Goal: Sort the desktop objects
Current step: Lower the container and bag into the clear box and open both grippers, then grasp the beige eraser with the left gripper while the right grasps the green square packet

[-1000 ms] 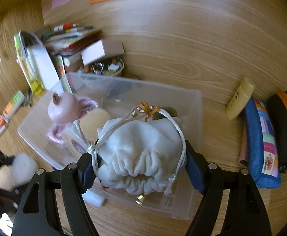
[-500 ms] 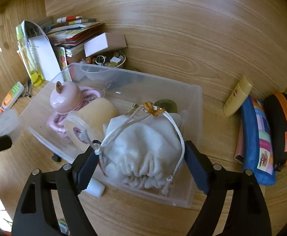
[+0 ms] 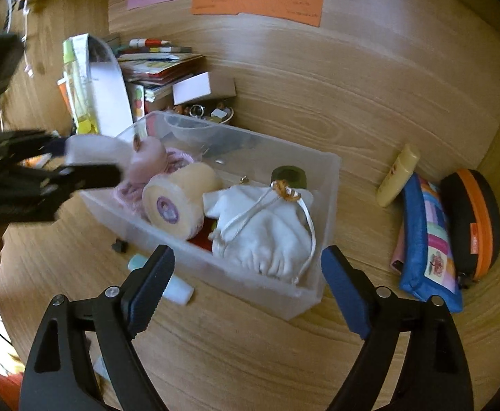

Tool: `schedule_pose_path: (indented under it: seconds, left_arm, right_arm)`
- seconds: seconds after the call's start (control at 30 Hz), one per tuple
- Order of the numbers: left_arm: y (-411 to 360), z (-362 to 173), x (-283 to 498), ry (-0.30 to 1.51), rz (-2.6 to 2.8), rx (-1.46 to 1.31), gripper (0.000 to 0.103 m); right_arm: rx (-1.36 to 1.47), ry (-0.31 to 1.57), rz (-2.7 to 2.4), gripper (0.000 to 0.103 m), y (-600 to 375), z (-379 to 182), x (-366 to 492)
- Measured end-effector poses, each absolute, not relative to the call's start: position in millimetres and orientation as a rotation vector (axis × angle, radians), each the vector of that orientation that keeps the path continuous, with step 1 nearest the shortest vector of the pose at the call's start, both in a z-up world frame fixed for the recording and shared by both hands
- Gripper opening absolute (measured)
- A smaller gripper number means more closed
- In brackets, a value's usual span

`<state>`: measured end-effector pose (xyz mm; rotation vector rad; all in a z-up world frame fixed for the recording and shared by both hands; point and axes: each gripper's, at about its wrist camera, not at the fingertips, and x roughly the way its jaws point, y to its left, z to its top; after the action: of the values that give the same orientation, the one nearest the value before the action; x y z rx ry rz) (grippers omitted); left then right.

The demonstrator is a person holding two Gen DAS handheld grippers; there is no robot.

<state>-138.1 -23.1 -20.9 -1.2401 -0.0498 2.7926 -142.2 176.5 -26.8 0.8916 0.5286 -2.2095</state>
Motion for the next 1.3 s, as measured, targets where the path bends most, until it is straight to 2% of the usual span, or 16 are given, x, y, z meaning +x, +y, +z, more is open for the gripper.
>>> schedule_pose_path:
  seconds: [0.37, 0.93, 1.3]
  left_arm:
    - [-23, -42, -149, -0.026, 2.785, -1.316, 0.065]
    - [-17, -32, -105, -0.001, 2.797, -1.235, 0.066]
    - [-15, -27, -45, 0.005, 2.846, -1.137, 0.076]
  right_arm:
    - [0.876, 0.509, -2.162, 0.086, 181, -37, -109]
    - [0.916, 0.491, -2.148, 0.086, 178, -47, -77]
    - [0.879, 0.508, -2.151, 0.086, 181, -51, -41]
